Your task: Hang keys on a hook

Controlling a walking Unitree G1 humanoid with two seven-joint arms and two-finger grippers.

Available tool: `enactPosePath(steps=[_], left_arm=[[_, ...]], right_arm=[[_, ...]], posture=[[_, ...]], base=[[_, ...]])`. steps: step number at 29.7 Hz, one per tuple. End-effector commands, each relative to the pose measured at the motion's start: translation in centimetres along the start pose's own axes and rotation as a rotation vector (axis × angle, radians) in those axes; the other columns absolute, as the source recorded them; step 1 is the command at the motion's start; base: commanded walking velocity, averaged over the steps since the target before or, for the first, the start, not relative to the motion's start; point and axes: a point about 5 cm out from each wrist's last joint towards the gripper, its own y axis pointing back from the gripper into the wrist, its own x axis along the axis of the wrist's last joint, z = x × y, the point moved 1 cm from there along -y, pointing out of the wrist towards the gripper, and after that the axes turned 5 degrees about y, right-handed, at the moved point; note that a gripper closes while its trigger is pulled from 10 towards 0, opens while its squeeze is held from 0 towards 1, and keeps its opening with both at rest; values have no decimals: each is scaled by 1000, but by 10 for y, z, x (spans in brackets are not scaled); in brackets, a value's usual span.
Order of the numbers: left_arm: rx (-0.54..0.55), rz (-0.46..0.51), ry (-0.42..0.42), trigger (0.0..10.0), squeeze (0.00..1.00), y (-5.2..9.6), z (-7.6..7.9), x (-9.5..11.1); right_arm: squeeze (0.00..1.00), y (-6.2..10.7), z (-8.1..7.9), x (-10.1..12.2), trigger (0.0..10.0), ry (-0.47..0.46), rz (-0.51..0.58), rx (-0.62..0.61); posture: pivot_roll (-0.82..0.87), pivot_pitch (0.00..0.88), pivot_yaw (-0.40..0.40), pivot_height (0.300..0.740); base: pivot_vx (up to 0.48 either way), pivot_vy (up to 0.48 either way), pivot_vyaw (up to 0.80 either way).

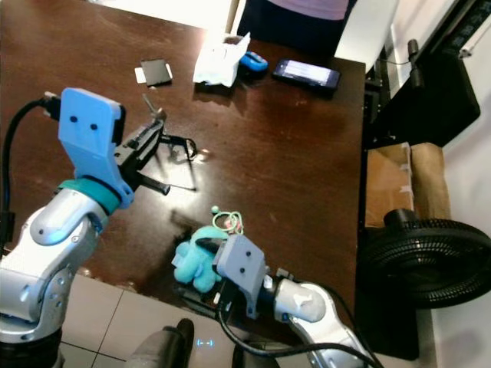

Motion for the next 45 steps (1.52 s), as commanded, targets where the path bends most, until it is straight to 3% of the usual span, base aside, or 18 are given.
enactPosePath(steps=[1, 4, 9, 12, 13, 14, 15, 16, 17, 19, 21, 26, 27, 28, 30, 34, 37, 45], left_arm=[[2, 4, 0, 10000, 0, 4, 1, 1], [0, 3, 1, 10000, 0, 4, 2, 1], [-3, 0, 0, 10000, 0, 2, 2, 0], [-2, 0, -1, 10000, 0, 2, 2, 0], [-2, -1, -1, 10000, 0, 2, 1, 0], [-2, -1, -1, 10000, 0, 2, 1, 0], [-2, -1, -2, 10000, 0, 1, 1, 0], [-2, -1, -2, 10000, 0, 1, 1, 0], [-2, -1, -5, 10000, 0, 1, 1, 0], [-2, -1, -5, 10000, 0, 1, 1, 0], [0, -3, -7, 10000, 0, 0, 0, -1], [0, -3, -7, 10000, 0, 0, 0, -1], [1, -5, -6, 10000, 0, -1, 1, -2], [1, -5, -6, 10000, 0, -1, 1, -2], [4, -6, -9, 10000, 0, -2, 0, -2], [5, -6, -10, 10000, 0, -2, 0, -3], [7, -7, -13, 10000, 0, -2, 0, -3], [5, -12, -9, 10000, 0, -3, 1, -5]], right_arm=[[0, 6, -9, -32, 10000, -71, -137, -15], [0, 6, -6, -40, 10000, -72, -172, -60], [0, 10, -1, -87, 10000, -121, -406, -252], [0, 11, -2, -94, 9804, -143, -440, -271], [0, 11, -3, -99, 8196, -168, -459, -282], [0, 11, -3, -99, 8196, -168, -459, -282], [0, 10, -3, -100, 3843, -179, -458, -296], [0, 10, -3, -100, 3843, -179, -458, -296], [0, 8, -1, -99, 0, -175, -440, -312], [0, 8, -1, -99, 0, -175, -440, -312], [0, 3, 14, -78, 0, -173, -275, -393], [0, 3, 14, -78, 0, -173, -275, -393], [0, 1, 25, -60, 0, -176, -154, -446], [0, 1, 25, -60, 0, -176, -154, -446], [0, -2, 46, -23, 0, -161, 45, -522], [0, -2, 50, -13, 0, -153, 89, -535], [0, -5, 58, 17, 0, -104, 188, -538], [0, -5, 69, 53, 0, -55, 303, -550]], posture=[[94, 185, 65, 740], [94, 185, 65, 740], [87, 178, 67, 740], [88, 170, 71, 740], [88, 170, 71, 740], [88, 170, 71, 740], [89, 167, 73, 740], [89, 167, 73, 740], [89, 166, 74, 740], [89, 166, 74, 740], [89, 168, 75, 740], [89, 168, 75, 740], [88, 169, 76, 740], [88, 169, 76, 740], [88, 166, 77, 740], [88, 166, 77, 740], [88, 166, 77, 740], [86, 164, 76, 740]], base=[[0, 0, 0], [0, 0, 0], [0, 0, 0], [0, 0, 0], [0, 0, 0], [0, 0, 0], [0, 0, 0], [0, 0, 0], [0, 0, 0], [0, 0, 0], [0, 0, 0], [0, 0, 0], [0, 0, 0], [0, 0, 0], [0, 0, 0], [0, 0, 0], [0, 0, 0], [0, 0, 0]])
